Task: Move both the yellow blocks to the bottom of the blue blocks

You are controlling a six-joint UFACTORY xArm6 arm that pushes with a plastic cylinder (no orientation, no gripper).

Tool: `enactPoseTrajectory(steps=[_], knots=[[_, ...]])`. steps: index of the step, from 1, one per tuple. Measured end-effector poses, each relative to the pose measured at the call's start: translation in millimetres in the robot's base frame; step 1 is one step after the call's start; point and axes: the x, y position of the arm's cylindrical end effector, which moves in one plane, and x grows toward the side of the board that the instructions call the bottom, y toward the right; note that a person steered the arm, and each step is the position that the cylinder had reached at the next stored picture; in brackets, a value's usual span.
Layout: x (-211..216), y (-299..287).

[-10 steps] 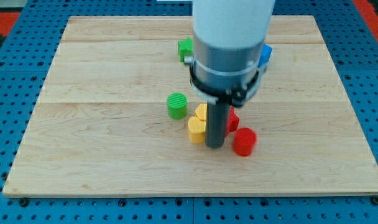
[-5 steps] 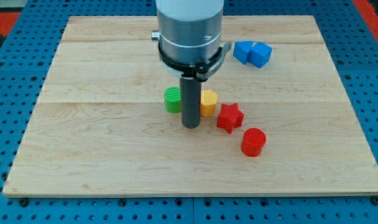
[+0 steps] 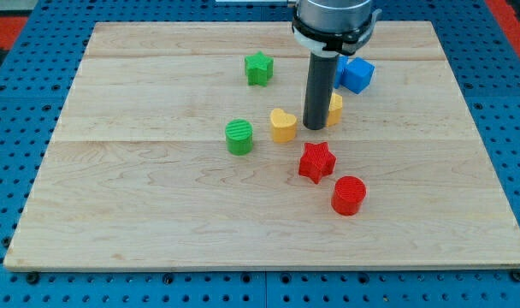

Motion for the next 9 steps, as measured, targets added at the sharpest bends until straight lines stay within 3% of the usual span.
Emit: enactPoseTrajectory(steps=[1, 2, 3, 4, 6, 7, 8, 9], knots=[[1.2, 8.0], [-37.5, 28.7], [10.0, -23.5], [51.6, -30.1], [48.7, -105.7], [15.9, -58.9], [10.8, -39.0], [35.9, -32.8]])
